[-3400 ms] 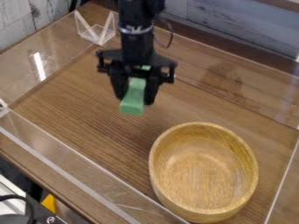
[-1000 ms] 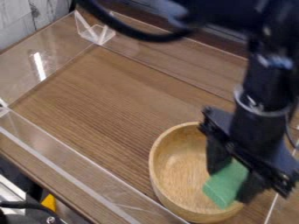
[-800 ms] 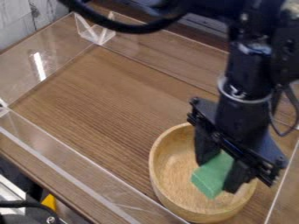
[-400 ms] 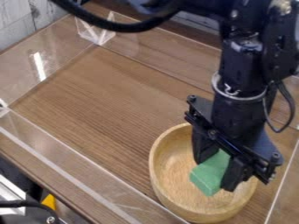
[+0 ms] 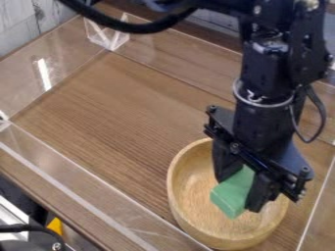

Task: Put the green block in the brown bowl

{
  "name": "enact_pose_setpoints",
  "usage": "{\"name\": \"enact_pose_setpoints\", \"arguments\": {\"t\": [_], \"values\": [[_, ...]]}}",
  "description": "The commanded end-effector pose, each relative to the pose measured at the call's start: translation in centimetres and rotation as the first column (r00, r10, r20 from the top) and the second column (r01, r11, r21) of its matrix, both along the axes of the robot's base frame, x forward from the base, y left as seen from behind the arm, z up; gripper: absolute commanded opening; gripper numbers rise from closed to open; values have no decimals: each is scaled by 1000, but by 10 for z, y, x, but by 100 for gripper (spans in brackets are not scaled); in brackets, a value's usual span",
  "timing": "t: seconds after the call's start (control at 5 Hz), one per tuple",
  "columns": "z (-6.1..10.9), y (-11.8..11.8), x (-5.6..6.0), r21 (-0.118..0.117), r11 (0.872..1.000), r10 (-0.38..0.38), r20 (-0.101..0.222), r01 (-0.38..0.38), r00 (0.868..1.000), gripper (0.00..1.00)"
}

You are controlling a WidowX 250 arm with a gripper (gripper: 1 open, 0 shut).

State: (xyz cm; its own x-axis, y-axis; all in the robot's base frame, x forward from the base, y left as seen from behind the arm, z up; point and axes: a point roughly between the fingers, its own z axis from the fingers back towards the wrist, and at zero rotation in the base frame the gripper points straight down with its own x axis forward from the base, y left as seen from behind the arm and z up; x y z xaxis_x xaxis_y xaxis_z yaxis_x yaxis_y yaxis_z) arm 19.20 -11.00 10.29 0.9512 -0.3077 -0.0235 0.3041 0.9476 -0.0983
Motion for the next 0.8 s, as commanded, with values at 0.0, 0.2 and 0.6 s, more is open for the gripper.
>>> {"name": "enact_pose_setpoints", "arguments": {"t": [0.0, 0.2, 0.6], "values": [[7, -1, 5, -22, 1000, 7, 17, -7, 1000, 0], [6, -2, 6, -30, 1000, 10, 8, -10, 1000, 0], [5, -3, 7, -44, 999, 9, -7, -9, 1000, 0]]}}
